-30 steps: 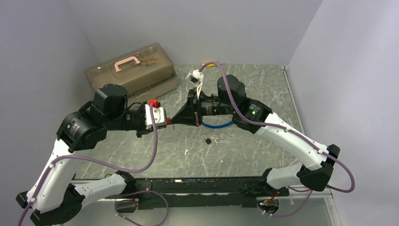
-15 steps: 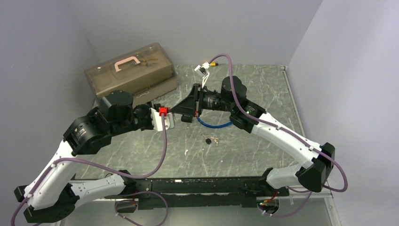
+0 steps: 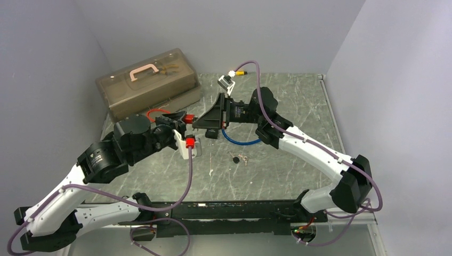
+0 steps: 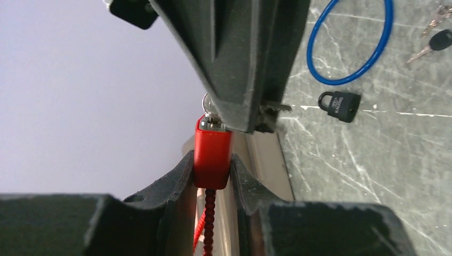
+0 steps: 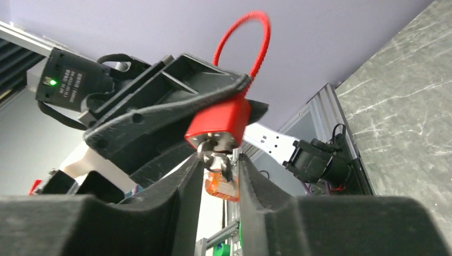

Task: Unlock with the key
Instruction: Unlock the lock.

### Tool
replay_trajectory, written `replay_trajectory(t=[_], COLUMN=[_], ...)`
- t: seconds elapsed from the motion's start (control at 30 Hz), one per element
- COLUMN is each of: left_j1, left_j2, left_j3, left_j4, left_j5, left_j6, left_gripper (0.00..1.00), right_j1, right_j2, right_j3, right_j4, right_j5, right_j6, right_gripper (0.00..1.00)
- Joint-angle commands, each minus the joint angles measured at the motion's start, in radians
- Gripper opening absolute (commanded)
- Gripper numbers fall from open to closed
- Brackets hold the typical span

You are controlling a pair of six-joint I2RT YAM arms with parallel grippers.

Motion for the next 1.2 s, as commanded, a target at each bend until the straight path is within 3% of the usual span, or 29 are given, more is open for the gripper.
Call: replay_trajectory(t=[0.0, 0.27, 0.43, 0.67, 0.8, 1.17], left_j1=[-0.012, -0.001, 0.036, 0.183, 0.261, 0.281], left_j2=[-0.008, -0.004, 0.048, 0.229, 0.317, 0.354], left_j3=[0.032, 0.070, 0.172, 0.396, 0.472, 0.496], left_j4=[0.199, 0.093, -0.068, -0.397, -0.516, -0.543], left_j5=[-0.014, 0.052, 0.193, 0.637, 0.873, 0.954], left_j6=[0.013, -0.075, -0.210, -0.441, -0.477, -0.496], left_gripper=[0.00, 0.00, 0.00, 0.00, 0.00, 0.00], right_j1=[-0.014, -0.131, -0.162, -0.080, 0.053, 0.157], right_j2=[-0.027, -0.128, -0.196, -0.239, -0.235, -0.201], right_j3=[0.028, 0.076, 0.204, 0.241, 0.246, 0.274], right_j4=[-0.090, -0.245, -0.468, -0.522, -0.578, -0.657], right_j5=[-0.042, -0.060, 0.003, 0.046, 0.143, 0.208], right_j6=[-0.024, -0.131, -0.414, -0.775, -0.950, -1.086], right_gripper=[0.37, 0.62, 0.79, 0.82, 0.81, 0.68])
